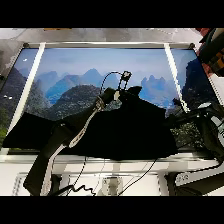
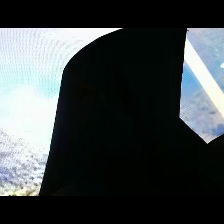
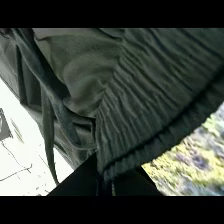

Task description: Fold the clothes and pants, and hang the long-sleeved shirts on hangers.

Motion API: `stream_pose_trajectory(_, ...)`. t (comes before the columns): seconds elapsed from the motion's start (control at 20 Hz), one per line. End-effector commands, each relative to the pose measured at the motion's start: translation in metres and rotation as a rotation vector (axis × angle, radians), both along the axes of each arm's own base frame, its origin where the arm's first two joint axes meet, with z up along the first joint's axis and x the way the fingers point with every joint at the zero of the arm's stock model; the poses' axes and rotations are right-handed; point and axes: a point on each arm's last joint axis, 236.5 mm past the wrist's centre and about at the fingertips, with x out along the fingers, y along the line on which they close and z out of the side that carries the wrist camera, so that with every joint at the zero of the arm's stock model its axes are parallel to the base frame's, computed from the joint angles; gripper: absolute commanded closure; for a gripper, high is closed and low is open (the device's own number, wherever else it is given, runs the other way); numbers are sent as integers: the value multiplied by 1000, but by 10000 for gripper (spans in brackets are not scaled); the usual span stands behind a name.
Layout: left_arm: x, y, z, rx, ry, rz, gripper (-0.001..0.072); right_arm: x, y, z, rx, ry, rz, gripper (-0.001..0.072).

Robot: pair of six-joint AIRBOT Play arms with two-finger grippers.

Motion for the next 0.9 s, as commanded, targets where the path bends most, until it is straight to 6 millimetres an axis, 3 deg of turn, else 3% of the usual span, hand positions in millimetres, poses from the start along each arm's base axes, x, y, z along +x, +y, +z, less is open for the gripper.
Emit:
stream_pose_trajectory(0.0, 5, 6, 3, 26, -27, -3, 699, 0, 6, -1, -4, -2, 19, 689)
stream_pose_trajectory(0.15, 19, 24, 30, 102, -125, -13, 701, 1, 8, -1, -4, -6, 20, 689)
stream_pose_trajectory(0.35, 42, 56, 103, 167, -288, 7, 701, 14, 4, -8, -39, -33, -27, 689)
stream_pose_trajectory(0.45, 43, 75, 125, 183, -278, 30, 701, 24, 3, -9, -48, -50, -67, 689)
stream_pose_trajectory(0.65, 4, 120, 100, 344, -41, 29, 699, 15, 7, -6, -37, -13, -43, 690)
stream_pose_trajectory(0.8, -19, 128, 70, 392, 83, 9, 675, -3, 21, -12, -131, -9, 82, 691)
stream_pose_trajectory(0.85, -24, 125, 60, 383, 113, 2, 462, -7, 31, -13, -152, -27, 109, 691)
